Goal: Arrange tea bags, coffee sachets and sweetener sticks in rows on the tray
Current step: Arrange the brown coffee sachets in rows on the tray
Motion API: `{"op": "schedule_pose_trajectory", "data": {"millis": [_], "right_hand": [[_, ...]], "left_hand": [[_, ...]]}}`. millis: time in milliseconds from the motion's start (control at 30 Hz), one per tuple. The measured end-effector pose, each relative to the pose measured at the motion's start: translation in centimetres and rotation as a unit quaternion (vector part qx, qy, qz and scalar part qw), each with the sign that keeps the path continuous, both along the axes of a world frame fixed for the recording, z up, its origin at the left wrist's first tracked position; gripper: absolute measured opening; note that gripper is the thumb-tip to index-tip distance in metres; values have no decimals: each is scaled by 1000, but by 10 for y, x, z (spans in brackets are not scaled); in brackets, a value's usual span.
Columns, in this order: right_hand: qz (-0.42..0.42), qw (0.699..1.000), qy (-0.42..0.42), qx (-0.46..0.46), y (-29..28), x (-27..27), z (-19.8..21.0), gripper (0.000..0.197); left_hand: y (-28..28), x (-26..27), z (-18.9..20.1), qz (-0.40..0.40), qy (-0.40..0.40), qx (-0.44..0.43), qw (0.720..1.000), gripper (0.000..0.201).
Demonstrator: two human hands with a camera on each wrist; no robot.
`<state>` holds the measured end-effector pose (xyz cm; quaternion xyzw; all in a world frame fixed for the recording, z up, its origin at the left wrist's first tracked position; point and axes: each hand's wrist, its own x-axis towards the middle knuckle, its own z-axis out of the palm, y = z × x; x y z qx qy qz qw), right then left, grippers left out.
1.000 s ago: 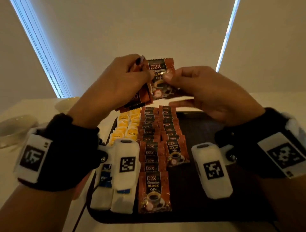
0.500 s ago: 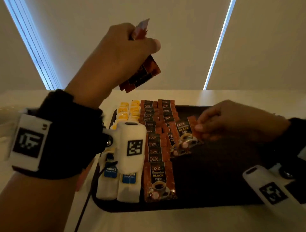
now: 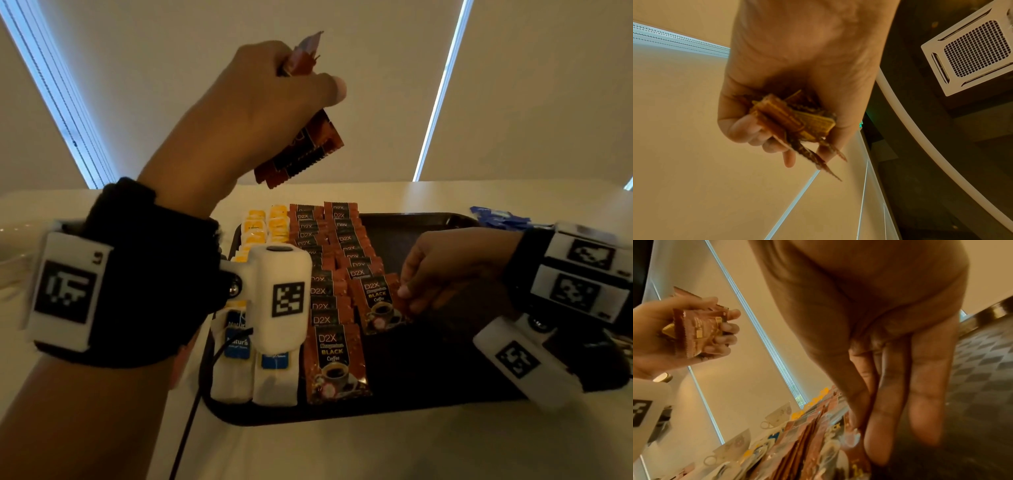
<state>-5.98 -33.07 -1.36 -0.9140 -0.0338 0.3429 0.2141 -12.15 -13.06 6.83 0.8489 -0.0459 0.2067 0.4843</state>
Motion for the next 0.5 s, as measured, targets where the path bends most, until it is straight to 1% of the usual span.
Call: {"op": "schedule_pose_trajectory", "data": {"millis": [200, 367, 400, 433, 467, 500], "right_hand": [[-1, 1000, 13, 16, 7, 3, -7, 2], [1, 1000, 7, 16, 9, 1, -3, 7], [12, 1000, -11, 14, 8, 0, 1, 11], [30, 998, -48, 22, 8, -1, 5, 16], [48, 993, -100, 46, 9, -4, 11, 23], [58, 982, -157, 89, 11, -7, 18, 31]], "left_hand": [[-1, 2, -1, -1, 1, 16, 1000, 32], [-1, 6, -4, -8, 13, 30, 999, 31], [-1, 7, -5, -10, 20, 33, 999, 32], [-2, 7, -6, -11, 28, 40, 999, 34], [-2, 8, -7, -13, 35, 50, 998, 35], [-3, 9, -9, -17, 39, 64, 997, 35]]}}
